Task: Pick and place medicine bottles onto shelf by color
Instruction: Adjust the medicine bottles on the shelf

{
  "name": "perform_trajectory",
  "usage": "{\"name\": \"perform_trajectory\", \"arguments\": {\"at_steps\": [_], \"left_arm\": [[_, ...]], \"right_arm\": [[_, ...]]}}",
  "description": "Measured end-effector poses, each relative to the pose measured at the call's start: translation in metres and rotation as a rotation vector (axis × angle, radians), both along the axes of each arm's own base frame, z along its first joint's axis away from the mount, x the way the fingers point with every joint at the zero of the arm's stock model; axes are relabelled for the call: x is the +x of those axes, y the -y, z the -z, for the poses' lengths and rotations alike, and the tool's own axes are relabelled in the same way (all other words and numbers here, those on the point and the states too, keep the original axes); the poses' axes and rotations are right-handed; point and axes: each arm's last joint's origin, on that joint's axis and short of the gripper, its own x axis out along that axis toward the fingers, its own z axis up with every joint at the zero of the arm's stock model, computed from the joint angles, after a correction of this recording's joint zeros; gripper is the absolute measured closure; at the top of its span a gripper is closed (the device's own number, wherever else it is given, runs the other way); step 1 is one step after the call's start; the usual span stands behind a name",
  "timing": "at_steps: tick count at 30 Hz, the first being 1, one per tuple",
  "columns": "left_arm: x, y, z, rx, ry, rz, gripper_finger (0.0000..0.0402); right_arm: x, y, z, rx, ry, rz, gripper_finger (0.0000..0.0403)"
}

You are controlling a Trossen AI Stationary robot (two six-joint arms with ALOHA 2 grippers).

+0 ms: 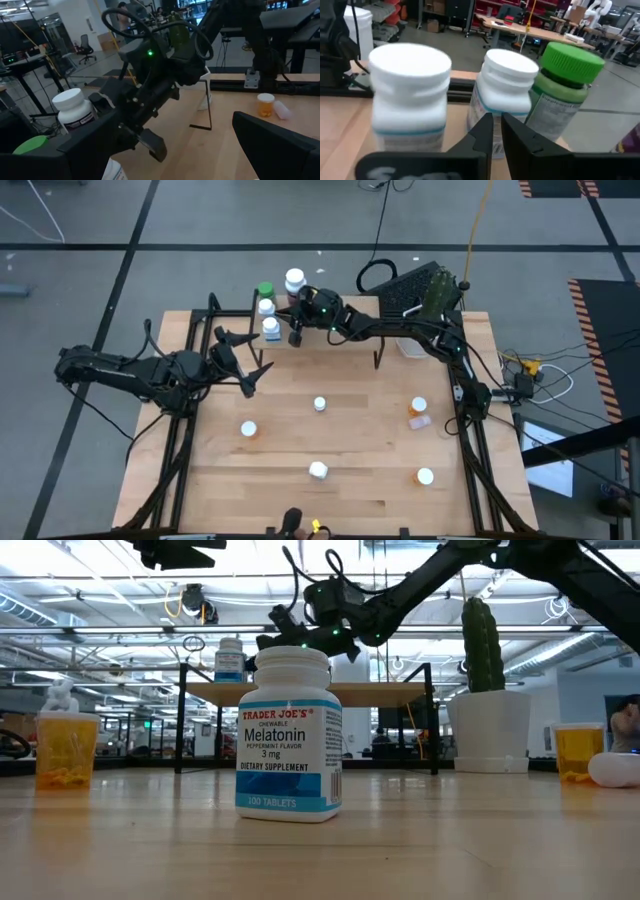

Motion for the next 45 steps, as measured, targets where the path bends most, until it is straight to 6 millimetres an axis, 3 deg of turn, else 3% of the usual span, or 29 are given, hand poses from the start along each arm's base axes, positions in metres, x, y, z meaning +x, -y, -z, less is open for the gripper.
{"name": "perform_trajectory", "arguments": {"at_steps": [5, 11, 22, 33, 45], "left_arm": [[0.000, 0.000, 0.000, 0.000, -0.003, 0.000, 0.0007], [0.000, 0.000, 0.000, -0.001, -0.004, 0.000, 0.0007], [0.000, 0.000, 0.001, -0.007, -0.003, 0.002, 0.0007], [0.000, 0.000, 0.002, -0.010, -0.015, 0.002, 0.0007], [0.000, 0.000, 0.003, -0.019, -0.016, 0.001, 0.0007]], "right_arm": [[0.001, 0.000, 0.004, -0.006, -0.044, 0.017, 0.0373], [-0.008, -0.004, -0.011, 0.022, -0.118, 0.020, 0.0373], [-0.014, -0.017, -0.012, 0.063, -0.251, -0.009, 0.0374], [0.004, -0.052, -0.017, 0.022, -0.164, -0.110, 0.0374], [0.001, -0.042, -0.015, 0.030, -0.167, -0.055, 0.0374]]}}
